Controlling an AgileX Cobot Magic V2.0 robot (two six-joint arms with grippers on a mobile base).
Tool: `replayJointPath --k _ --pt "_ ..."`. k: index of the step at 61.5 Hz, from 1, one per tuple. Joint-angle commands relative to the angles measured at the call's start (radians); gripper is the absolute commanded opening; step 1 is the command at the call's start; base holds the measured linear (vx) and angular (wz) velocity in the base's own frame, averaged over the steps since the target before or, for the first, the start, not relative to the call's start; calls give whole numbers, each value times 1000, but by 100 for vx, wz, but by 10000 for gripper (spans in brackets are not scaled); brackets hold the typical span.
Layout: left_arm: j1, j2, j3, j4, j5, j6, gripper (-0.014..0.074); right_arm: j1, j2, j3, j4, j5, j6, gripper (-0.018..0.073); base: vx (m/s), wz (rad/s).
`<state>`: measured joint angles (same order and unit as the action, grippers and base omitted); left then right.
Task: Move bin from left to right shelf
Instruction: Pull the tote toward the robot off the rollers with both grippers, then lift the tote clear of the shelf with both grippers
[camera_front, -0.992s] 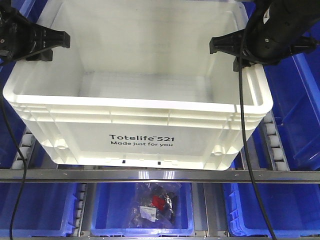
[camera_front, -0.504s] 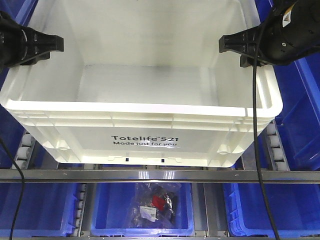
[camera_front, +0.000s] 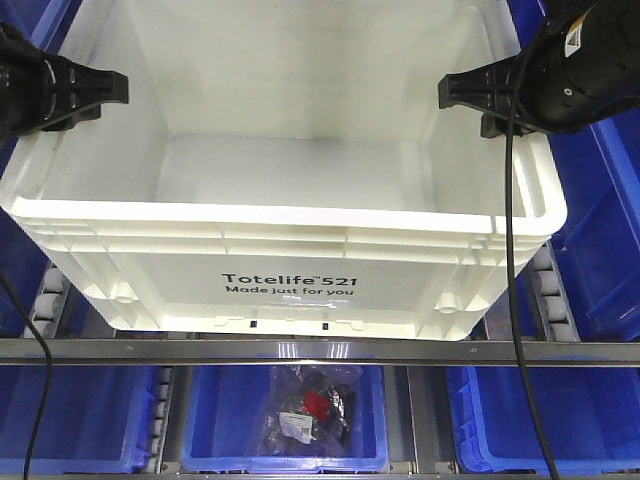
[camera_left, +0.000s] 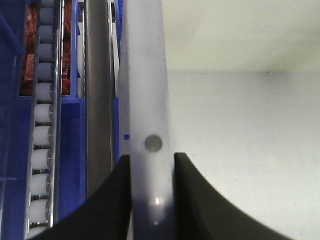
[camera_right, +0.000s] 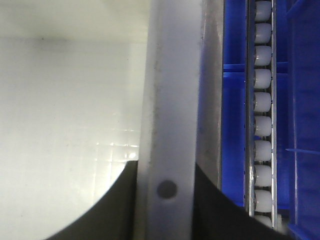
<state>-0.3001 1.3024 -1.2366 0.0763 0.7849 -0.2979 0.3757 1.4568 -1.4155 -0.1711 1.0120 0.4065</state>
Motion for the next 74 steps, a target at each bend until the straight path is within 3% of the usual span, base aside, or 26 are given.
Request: replayJointPath --k 1,74 --pt "-5 -49 -39 11 -124 14 82 -9 -48 -39 -65 -95 -7 62 0 0" --pt "-5 -49 -39 11 -124 14 82 -9 -48 -39 -65 -95 -7 62 -1 0"
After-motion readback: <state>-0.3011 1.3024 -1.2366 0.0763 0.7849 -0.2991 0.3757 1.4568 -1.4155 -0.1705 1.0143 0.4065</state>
